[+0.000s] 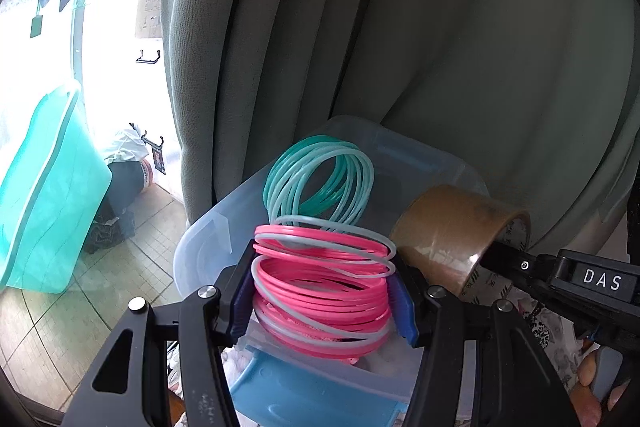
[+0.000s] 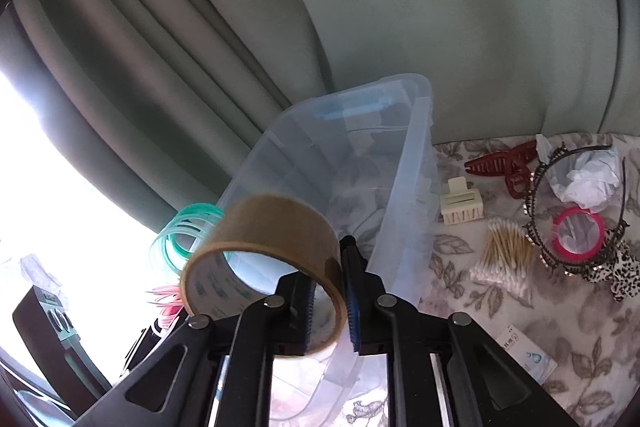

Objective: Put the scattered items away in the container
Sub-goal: 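Open both grippers to drop the bangles and tape roll into the box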

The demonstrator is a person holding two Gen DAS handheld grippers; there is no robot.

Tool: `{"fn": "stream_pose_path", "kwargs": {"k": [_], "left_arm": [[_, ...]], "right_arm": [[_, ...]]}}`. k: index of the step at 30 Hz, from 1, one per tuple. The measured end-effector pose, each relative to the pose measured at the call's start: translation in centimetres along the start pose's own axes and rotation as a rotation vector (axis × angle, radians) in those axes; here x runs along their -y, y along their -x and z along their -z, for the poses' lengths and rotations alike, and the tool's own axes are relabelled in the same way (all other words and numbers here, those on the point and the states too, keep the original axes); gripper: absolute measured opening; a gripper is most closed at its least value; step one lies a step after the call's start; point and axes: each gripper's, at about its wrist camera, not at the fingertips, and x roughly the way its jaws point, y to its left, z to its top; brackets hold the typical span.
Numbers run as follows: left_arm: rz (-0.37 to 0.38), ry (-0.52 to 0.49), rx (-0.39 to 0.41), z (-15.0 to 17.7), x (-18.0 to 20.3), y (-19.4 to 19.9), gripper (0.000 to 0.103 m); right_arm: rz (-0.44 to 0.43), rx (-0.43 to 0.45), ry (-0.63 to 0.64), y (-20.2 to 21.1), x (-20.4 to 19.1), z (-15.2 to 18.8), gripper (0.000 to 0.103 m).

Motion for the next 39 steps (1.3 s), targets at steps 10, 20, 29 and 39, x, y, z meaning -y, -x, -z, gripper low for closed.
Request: {"fn": "stream_pose_path", "kwargs": {"k": [10,20,29,39], "left_arm": [[-0.023,-0.015,-0.009,-1.8,0.9,-0.8,0.059],[-0.002,0.019,-0.03,-4.3,1.2,-0.7,0.064],[0.001,0.014,-0.015,-6.8,2.9,1.3,0.064],[0.054,-0.043,0.053,-2.2,6.5,9.9,0.064]], "right_arm": [[0.023,-0.005,0.06,-0.3,-1.0,0.2,0.025],[0.019,-0.009,0.085,0.1,-2.0,0.1,0.045],[0.022,0.039,0.056,3.3,-2.0,0.1,0.045],[0.02,0.137,0.028,10.4,-1.4,0.9,0.045]]}}
